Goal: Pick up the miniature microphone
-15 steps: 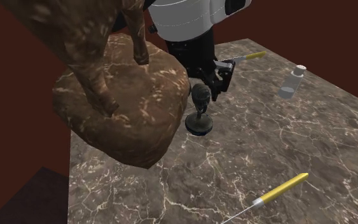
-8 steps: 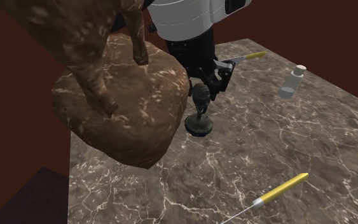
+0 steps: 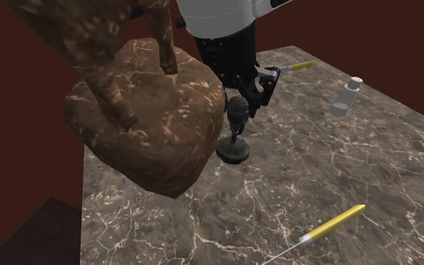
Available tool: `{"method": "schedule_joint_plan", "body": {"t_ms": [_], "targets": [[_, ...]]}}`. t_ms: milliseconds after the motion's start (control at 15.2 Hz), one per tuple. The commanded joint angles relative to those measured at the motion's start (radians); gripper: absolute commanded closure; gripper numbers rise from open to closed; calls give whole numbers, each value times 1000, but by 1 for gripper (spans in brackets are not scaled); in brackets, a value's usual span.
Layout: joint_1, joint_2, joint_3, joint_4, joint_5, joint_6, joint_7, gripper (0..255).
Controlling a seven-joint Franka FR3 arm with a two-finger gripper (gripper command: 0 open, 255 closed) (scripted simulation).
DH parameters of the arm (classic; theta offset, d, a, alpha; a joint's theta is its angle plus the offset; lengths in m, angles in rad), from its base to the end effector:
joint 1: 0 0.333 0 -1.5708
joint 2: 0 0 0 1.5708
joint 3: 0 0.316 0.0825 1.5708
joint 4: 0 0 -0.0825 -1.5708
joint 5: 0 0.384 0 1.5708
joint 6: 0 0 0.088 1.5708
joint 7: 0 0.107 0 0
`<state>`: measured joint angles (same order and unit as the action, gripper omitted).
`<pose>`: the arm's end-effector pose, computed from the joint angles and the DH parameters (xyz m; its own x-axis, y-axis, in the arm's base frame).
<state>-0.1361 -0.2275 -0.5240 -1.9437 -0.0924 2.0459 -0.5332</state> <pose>0.3988 -0.3463 0.5952 0.9604 -0.0812 0.2666 -0.1197 -0.9840 0.1317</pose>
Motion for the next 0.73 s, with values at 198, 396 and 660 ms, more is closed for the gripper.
{"method": "schedule_joint_plan", "body": {"t_ms": [198,396,660], "targets": [[3,8,1,76,6,-70,-3,255],[4,15,2,123,10,-111,-6,255],[6,21,1,158,14,-140,-8,255]]}}
